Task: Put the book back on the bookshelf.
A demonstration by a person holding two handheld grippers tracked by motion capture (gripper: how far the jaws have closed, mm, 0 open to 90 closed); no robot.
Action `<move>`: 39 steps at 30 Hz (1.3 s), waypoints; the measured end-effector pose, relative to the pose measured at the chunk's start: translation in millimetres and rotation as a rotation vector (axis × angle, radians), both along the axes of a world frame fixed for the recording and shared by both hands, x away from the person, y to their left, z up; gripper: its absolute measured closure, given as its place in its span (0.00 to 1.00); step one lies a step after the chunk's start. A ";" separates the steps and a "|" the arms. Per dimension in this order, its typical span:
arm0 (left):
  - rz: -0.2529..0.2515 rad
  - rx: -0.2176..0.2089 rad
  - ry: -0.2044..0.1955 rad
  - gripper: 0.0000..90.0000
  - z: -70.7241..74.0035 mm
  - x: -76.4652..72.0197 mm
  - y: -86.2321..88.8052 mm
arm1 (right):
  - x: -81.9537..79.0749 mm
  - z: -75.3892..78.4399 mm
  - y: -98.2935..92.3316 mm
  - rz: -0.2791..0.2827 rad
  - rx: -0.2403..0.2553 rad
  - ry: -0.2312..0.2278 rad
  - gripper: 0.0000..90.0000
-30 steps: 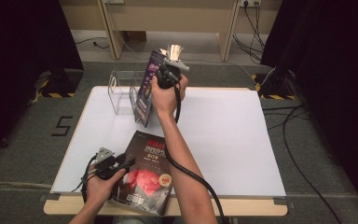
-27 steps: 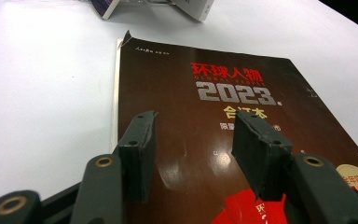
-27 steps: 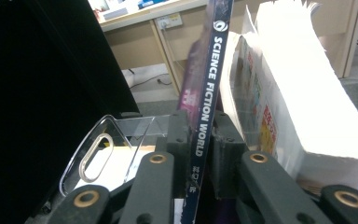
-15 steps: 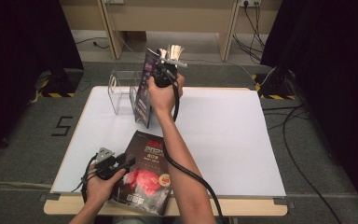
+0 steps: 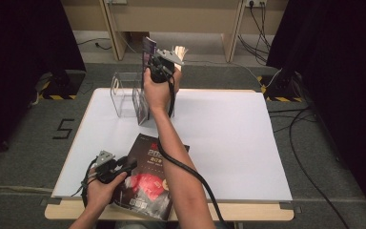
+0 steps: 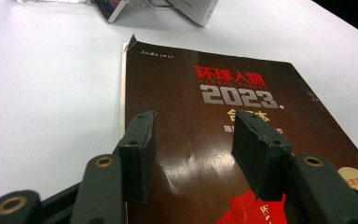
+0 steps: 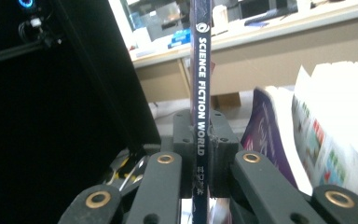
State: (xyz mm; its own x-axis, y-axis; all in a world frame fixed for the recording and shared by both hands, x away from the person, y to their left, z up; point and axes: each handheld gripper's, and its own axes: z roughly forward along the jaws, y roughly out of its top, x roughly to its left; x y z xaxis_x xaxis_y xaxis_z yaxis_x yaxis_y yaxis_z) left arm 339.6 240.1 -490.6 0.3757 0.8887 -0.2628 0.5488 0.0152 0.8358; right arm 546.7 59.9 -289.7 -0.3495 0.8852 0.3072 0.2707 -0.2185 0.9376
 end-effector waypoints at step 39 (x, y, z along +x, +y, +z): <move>-0.009 0.005 0.004 0.54 -1.2 -0.2 -2.4 | -0.5 -19.7 -9.8 0.002 -0.042 0.147 0.83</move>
State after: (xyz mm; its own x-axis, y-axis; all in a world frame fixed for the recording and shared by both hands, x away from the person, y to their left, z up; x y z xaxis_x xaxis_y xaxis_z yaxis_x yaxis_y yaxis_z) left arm 339.4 237.7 -491.7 0.3831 0.8863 -0.2602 0.5521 0.0061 0.8337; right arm 546.2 50.2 -309.4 -0.3051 0.8979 0.3173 0.4057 -0.1789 0.8963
